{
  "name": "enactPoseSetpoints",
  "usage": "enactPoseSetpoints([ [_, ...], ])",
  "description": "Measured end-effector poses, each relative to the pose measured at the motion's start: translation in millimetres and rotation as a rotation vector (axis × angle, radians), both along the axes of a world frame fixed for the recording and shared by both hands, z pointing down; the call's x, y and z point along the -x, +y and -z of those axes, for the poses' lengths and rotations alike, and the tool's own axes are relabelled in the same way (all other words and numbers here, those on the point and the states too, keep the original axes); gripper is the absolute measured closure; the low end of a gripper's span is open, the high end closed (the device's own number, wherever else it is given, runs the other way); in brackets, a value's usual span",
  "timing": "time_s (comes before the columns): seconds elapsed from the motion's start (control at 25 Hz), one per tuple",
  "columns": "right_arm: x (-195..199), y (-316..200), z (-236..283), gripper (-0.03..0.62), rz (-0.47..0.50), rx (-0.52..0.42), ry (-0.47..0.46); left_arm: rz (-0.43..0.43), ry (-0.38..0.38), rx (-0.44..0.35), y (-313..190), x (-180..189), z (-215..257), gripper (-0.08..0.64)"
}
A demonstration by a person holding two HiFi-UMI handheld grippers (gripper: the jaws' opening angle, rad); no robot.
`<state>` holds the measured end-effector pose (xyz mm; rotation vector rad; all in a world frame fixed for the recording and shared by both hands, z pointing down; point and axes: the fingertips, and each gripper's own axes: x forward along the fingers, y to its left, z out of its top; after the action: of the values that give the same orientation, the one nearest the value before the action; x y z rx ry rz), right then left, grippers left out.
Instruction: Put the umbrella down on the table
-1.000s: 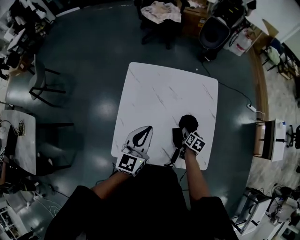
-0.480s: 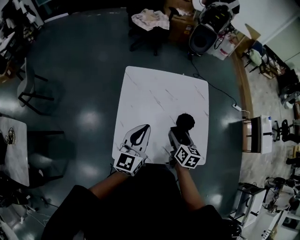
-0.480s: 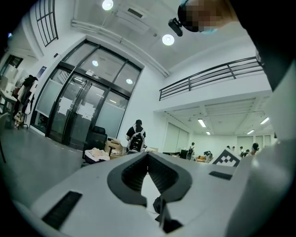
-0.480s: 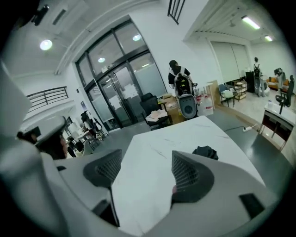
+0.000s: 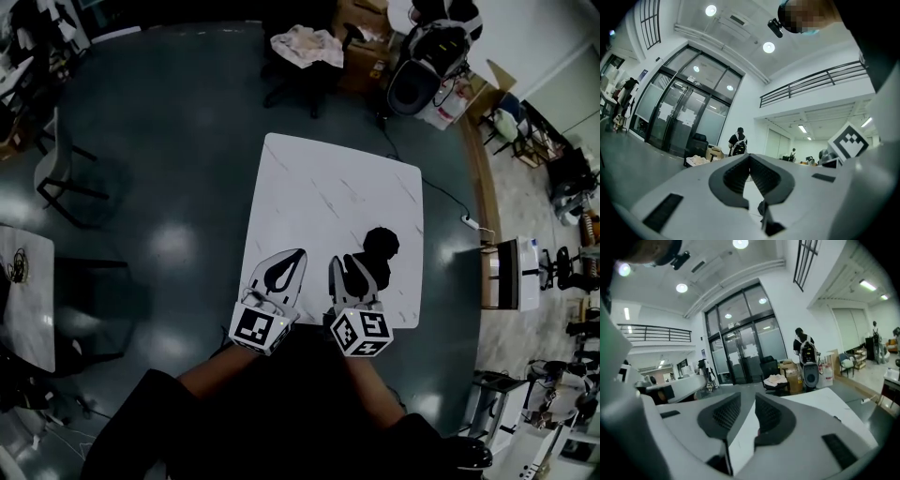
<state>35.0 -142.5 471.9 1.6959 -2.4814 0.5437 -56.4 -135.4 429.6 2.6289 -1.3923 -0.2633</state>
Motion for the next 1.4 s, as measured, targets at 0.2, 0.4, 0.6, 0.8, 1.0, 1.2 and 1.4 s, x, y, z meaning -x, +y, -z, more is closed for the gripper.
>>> enactPoseSetpoints([
  [0.2, 40, 7, 20, 0.559, 0.085, -0.103, 0.028, 0.041, -0.015, -0.035, 5, 14, 7, 0.554],
  [0.4, 77, 11, 33, 0.561, 0.162, -0.169, 0.097, 0.066, -0.069, -0.052, 6, 37, 7, 0.554],
  [0.6, 95, 14, 40, 0.565, 0.197, -0.204, 0.108, 0.104, -0.08, -0.062, 4, 51, 10, 0.554],
  [0.8, 99, 12, 41, 0.572, 0.197, -0.215, 0.123, 0.097, -0.107, -0.08, 5, 49, 12, 0.554],
  [1.0, 102, 12, 42, 0.574, 0.197, -0.234, 0.124, 0.091, -0.13, -0.09, 6, 47, 11, 0.554],
  [1.2, 109, 15, 45, 0.574, 0.213, -0.255, 0.153, 0.091, -0.138, -0.077, 7, 47, 8, 0.554],
  [1.4, 116, 18, 50, 0.574, 0.2, -0.272, 0.168, 0.091, -0.137, -0.065, 12, 49, 8, 0.554],
])
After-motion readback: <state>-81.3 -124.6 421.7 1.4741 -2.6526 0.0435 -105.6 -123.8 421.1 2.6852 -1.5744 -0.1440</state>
